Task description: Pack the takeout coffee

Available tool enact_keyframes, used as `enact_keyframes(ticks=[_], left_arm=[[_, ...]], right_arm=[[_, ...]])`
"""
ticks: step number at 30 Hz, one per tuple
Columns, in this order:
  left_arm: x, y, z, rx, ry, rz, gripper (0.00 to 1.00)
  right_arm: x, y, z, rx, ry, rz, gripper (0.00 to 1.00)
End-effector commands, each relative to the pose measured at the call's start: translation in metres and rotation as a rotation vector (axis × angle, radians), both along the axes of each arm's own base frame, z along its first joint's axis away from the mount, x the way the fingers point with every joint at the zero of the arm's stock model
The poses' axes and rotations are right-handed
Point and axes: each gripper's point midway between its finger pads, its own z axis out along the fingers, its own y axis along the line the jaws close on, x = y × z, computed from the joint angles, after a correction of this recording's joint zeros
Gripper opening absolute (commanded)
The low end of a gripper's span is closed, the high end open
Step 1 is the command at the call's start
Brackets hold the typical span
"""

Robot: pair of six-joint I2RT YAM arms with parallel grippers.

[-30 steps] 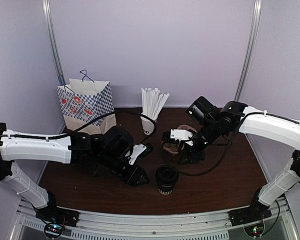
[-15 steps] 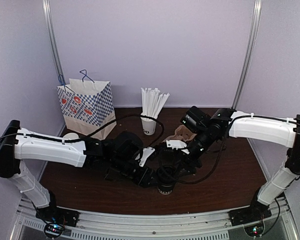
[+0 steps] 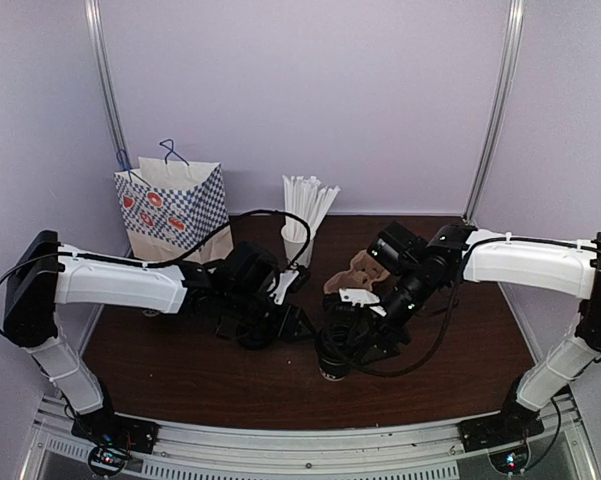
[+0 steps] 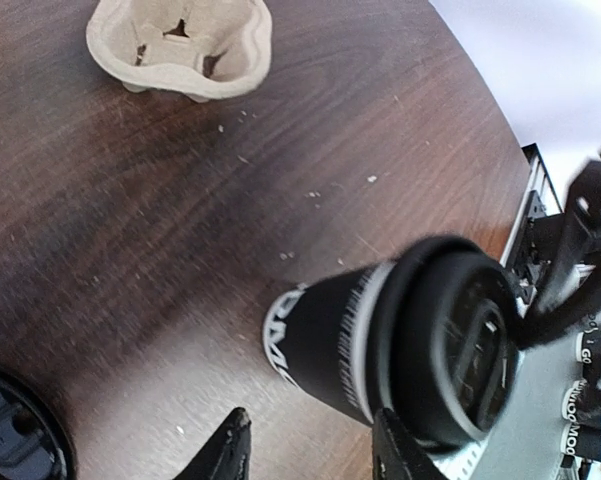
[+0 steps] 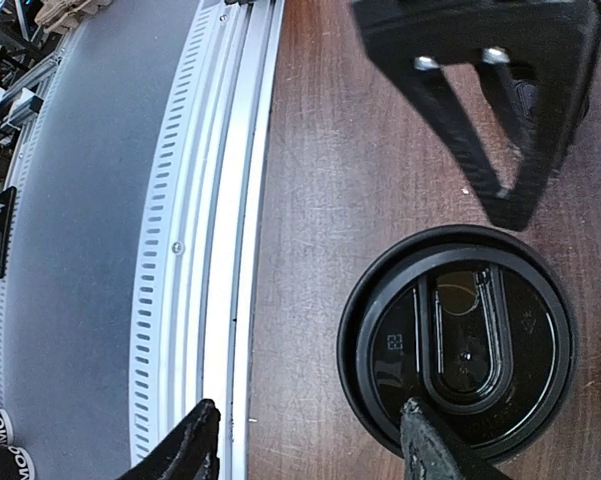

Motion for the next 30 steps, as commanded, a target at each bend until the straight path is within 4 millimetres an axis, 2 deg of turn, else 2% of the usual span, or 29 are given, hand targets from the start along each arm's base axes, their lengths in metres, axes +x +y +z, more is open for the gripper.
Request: enact_keyframes(ticks=[1,5,9,16,19,21,25,30], left_arm=[[0.015,-0.009,0.004,-0.019,-0.023,-0.038,0.43],[0.026,-0.012,0.004,-0.023,-0.024,-0.041,0.42],[0.035,-0.011,0.014,-0.024,-0.057,-0.034,0.42],[0.045,0.000,0.025,0.015,-0.069,0.016,0.44],[0.037,0.009,0.021,0.024,0.014,0.078,0.44],[0.032,0.018,0.020,0.002,0.084,0.162,0.44],[0.016,0.036,0.025,-0.071,0.158,0.265,0.44],[-0.011,0.033,0.027,-0.092,0.216,0.213,0.46]], right_arm=[[-0.010,-0.011,-0.003,-0.043,0.065,-0.031,0.62],[-0.007,-0.013,-0.001,-0.062,0.063,-0.048,0.61],[-0.003,-0.019,0.012,-0.057,0.065,-0.076,0.60],[0.019,-0.030,0.029,-0.003,0.091,-0.178,0.60],[0.027,-0.033,0.025,-0.002,0.112,-0.233,0.60],[0.039,-0.033,0.016,-0.015,0.099,-0.294,0.59],[0.050,-0.030,0.000,-0.029,0.137,-0.358,0.53],[0.058,-0.021,-0.005,0.004,0.267,-0.396,0.42]])
